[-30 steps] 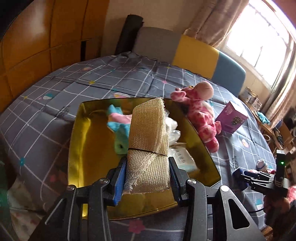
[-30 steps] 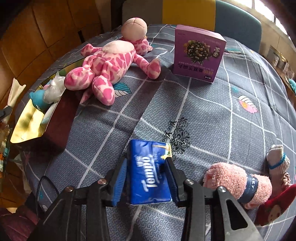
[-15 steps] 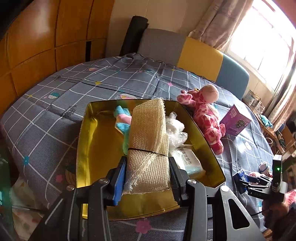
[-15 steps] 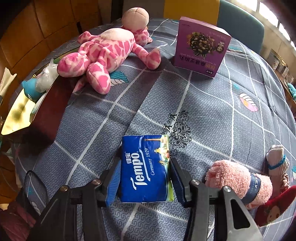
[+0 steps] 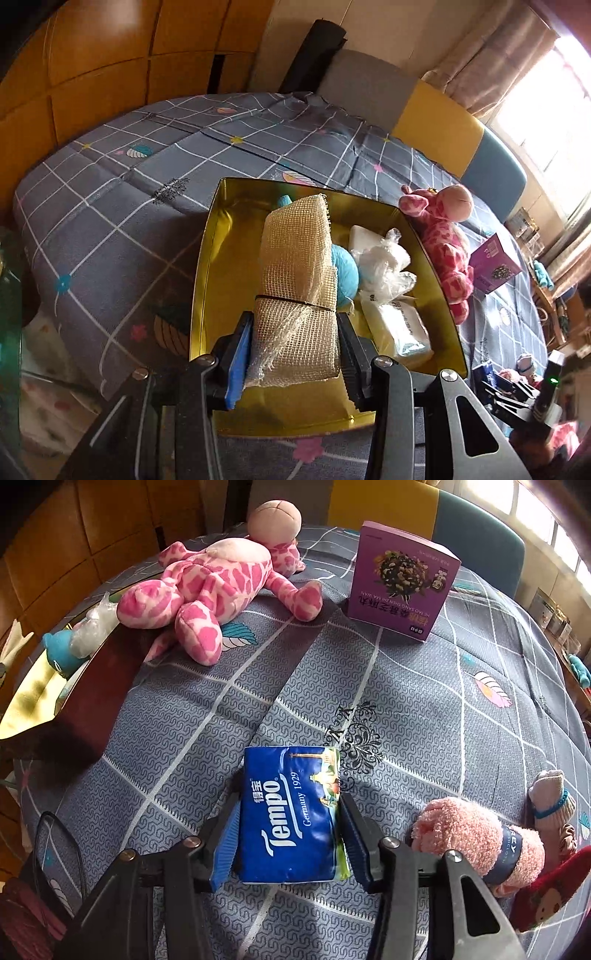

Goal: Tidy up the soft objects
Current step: 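Regrip the Tempo pack with the right tool while the left tool drops the mesh cloth into the tray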

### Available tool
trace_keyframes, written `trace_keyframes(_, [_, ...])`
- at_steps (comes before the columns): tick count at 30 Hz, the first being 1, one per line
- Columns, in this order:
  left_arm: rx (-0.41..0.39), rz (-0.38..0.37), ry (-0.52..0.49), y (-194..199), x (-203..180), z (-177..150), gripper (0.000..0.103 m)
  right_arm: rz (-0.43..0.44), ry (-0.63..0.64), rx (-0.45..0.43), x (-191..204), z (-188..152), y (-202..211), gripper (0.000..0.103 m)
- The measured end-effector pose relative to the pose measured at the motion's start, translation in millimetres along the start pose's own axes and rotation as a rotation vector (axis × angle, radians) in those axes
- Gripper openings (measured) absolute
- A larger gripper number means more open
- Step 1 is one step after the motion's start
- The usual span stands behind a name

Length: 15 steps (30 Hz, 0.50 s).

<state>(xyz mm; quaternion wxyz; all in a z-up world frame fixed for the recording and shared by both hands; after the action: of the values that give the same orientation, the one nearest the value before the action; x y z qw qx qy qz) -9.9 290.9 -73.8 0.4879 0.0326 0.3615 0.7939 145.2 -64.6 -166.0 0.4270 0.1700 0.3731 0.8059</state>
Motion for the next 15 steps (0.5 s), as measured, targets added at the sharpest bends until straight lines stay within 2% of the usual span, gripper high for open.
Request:
trace_keyframes(4, [0.0,0.046,-0.017,-16.4,0.7,5.3,0.044,0.0,0.002,-0.007,0.1,0.2,1.1,0.052])
trace_keyframes(10, [-0.012,0.12,-0.094,-51.0,3.0,21.7,0.045,-0.006,0.02,-0.007,1.1,-1.1,0.8,0.052])
trace_keyframes(12, [-0.012,0.166,-0.121,-67.1,8.6,25.4,0.045,-0.006,0.018,-0.008,1.2,-1.0,0.9,0.052])
trace_keyframes(14, [0.002,0.175,-0.132,-83.3,12.3,26.8,0.055,-0.008,0.018,-0.01,1.2,-0.8,0.8,0.052])
trace_keyframes(15, [0.01,0.203,-0.141,-90.4,16.3,26.6,0.059,-0.009,0.019,-0.01,1.1,-0.8,0.9,0.052])
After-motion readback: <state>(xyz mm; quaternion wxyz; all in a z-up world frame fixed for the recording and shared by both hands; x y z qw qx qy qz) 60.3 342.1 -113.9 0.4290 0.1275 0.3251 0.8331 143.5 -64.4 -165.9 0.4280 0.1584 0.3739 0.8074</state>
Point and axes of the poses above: each gripper's, at about its wrist camera, not at the fingertips, and y roughly against the way its jaws point, x to its left, z to its top, the point moved 8 cm from there along -y, roughly the way its jaws point, and after that the axes turned 13 degrees about -x, right-handed, at the moved point
